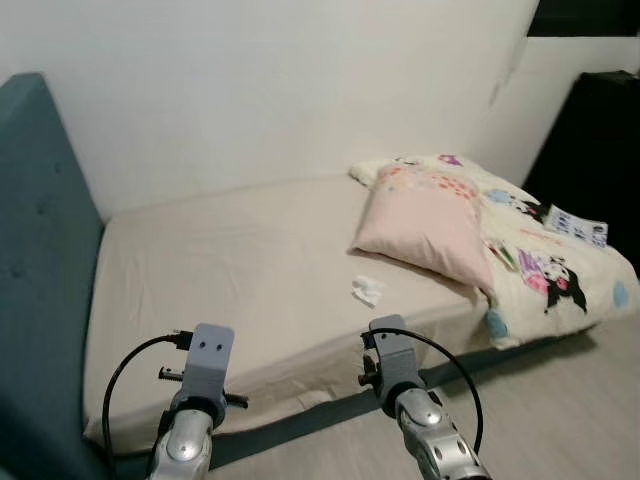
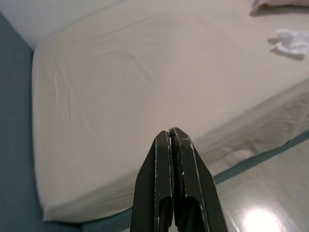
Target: Clean up the room
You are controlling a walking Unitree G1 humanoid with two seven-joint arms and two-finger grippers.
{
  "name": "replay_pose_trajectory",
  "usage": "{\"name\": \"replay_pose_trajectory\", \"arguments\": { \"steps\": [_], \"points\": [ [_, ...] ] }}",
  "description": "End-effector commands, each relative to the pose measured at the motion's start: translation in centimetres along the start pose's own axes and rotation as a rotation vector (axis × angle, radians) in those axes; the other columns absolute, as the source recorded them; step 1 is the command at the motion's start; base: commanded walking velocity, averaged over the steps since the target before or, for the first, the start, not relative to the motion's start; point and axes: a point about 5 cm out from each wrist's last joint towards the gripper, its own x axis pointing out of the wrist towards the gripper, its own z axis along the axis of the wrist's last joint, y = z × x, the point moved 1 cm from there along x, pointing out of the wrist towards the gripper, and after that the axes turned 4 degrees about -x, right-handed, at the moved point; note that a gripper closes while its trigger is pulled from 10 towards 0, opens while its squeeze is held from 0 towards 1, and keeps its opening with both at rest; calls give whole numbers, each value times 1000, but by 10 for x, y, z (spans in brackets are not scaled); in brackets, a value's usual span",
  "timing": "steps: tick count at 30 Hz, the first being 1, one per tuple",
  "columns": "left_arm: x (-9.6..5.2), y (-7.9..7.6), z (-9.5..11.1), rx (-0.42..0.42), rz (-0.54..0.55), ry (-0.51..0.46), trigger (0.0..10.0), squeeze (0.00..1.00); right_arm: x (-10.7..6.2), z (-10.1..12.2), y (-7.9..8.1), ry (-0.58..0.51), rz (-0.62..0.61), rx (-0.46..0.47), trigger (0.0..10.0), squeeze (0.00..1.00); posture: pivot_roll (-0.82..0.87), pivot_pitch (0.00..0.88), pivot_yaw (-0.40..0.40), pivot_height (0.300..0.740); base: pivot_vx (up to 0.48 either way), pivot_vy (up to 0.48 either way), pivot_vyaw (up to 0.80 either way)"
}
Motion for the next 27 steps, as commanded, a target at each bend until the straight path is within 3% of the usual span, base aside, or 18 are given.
{"name": "replay_pose_trajectory", "arguments": {
  "steps": [1,8,22,27],
  "points": [
    [-1,-4,3,-29,-14,-17,10000,0,0,1,-4,-1,-9,-10,10000,0,-19,0,-21,740,0,0,-800],
    [-1,-6,8,-38,-17,-44,10000,0,0,3,-5,-18,-5,-19,10000,0,-23,0,-19,740,0,0,-732],
    [-2,-8,15,-72,-32,-94,10000,0,-1,5,-1,-30,13,-30,10000,0,-23,0,-17,740,0,0,0],
    [-3,-10,18,-83,-45,-111,10000,0,-1,6,-2,-34,11,-36,10000,0,-24,0,-18,740,348,0,0]
  ]
}}
